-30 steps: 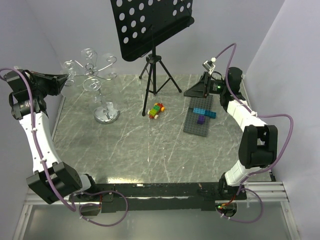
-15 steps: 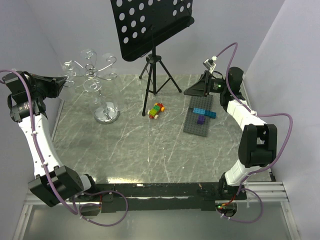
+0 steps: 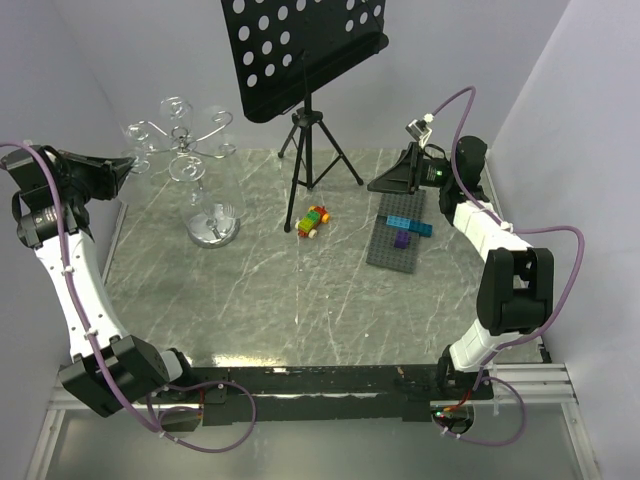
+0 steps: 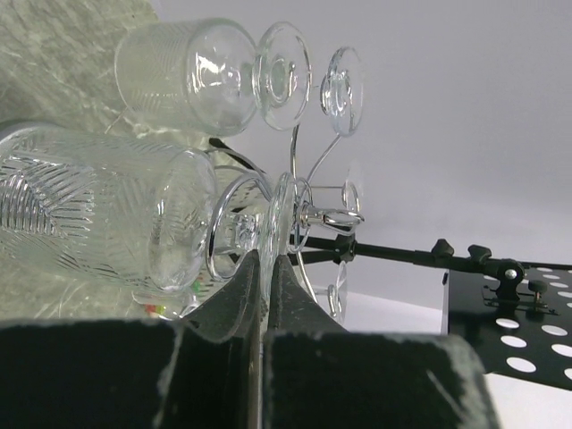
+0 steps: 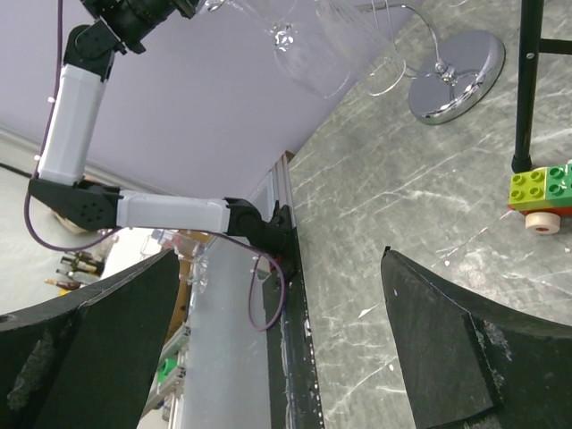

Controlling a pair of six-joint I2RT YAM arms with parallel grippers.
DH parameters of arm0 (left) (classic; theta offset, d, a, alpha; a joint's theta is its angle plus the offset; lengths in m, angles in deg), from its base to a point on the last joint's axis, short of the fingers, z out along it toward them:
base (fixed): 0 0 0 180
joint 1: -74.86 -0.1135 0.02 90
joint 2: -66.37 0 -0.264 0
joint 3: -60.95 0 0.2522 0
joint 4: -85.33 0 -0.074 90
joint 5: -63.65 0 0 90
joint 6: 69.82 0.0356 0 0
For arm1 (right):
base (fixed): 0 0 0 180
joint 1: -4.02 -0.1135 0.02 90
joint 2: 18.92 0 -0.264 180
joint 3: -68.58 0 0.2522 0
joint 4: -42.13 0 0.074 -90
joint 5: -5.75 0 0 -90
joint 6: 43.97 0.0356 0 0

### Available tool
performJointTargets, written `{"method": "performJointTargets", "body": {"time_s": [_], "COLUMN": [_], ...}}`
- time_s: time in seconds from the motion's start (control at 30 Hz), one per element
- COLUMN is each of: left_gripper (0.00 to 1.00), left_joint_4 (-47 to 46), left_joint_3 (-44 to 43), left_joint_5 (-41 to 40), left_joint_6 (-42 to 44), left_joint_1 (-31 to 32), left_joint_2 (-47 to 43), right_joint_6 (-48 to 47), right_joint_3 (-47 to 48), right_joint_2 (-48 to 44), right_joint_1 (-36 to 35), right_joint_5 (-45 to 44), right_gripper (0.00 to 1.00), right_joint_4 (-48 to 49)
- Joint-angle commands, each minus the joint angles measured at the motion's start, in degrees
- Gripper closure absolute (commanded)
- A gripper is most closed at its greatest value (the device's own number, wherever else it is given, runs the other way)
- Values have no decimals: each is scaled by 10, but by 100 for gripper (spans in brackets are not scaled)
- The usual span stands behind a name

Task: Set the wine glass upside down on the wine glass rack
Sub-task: Turn the wine glass upside down at the wine rack.

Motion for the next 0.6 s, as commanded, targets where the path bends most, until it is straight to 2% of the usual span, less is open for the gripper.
{"method": "performJointTargets", "body": {"time_s": [0.0,0.17,0.57], "left_gripper": [99,99,99], "left_joint_4": [-20,-38,-66], "left_joint_3": [-28,-6,10], "left_joint_5": [51,89,99], "left_joint_6": [-7,-14,-16], "left_joint_1": [-2,-2,-2], "left_joint_2": [-23,-21,-4], "right_joint_6": [5,19,30], "right_joint_3": [-5,-8,-9], "right_joint_2": [-2,0,0], "right_joint_1": [4,5,5], "right_joint_5": [9,10,11], "right_gripper": [0,0,0], "right_joint_4": [40,58,73]}}
